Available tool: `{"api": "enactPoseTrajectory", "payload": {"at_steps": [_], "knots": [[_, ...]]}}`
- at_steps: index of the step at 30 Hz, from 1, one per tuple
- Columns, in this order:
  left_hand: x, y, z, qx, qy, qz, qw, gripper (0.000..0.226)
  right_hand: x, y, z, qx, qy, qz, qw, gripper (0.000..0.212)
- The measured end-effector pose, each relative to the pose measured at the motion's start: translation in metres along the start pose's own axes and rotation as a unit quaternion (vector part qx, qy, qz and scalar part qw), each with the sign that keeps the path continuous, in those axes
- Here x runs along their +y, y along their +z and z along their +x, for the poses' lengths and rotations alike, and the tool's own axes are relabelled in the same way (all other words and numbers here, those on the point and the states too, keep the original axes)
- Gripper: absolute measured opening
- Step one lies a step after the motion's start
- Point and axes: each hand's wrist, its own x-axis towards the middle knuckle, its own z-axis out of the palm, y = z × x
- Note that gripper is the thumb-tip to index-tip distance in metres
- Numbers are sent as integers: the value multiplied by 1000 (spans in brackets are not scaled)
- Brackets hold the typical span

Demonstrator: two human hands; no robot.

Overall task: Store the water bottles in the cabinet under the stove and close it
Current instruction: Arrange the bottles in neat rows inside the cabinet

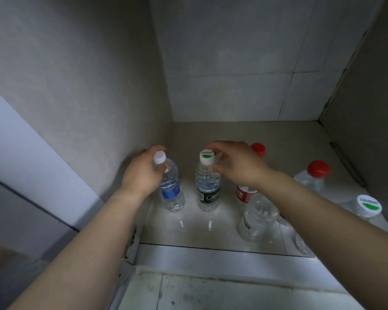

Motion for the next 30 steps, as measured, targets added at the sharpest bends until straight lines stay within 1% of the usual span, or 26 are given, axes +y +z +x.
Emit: {"api": "enactPoseTrajectory", "payload": {"at_steps": [2,4,6,9,11,15,19,22,25,30], "knots": [[2,-4,-2,-6,2,22,1000,43,5,-16,-8,0,-4,-20,1000,47],[8,-7,-4,3,19,41,999,50,13,-31,-18,-7,15,-35,999,43],[18,-10,-6,7,37,53,998,53,20,-41,-29,-32,29,-54,998,38],[35,-8,-8,-6,63,72,995,52,25,-50,-46,-72,33,-66,995,36],[44,-5,-11,-18,83,85,993,51,28,-54,-57,-85,35,-66,994,37],[55,0,-18,-46,94,91,990,49,31,-58,-75,-91,39,-65,993,39],[57,5,-21,-65,79,94,990,50,31,-55,-83,-117,28,-91,989,39],[53,7,-22,-77,71,98,990,50,29,-51,-85,-99,21,-108,989,32],[47,2,-24,-81,62,96,990,50,23,-42,-82,-70,16,-80,994,31],[35,-16,-31,-73,63,88,991,46,5,-20,-63,-47,15,-49,998,27]]}}
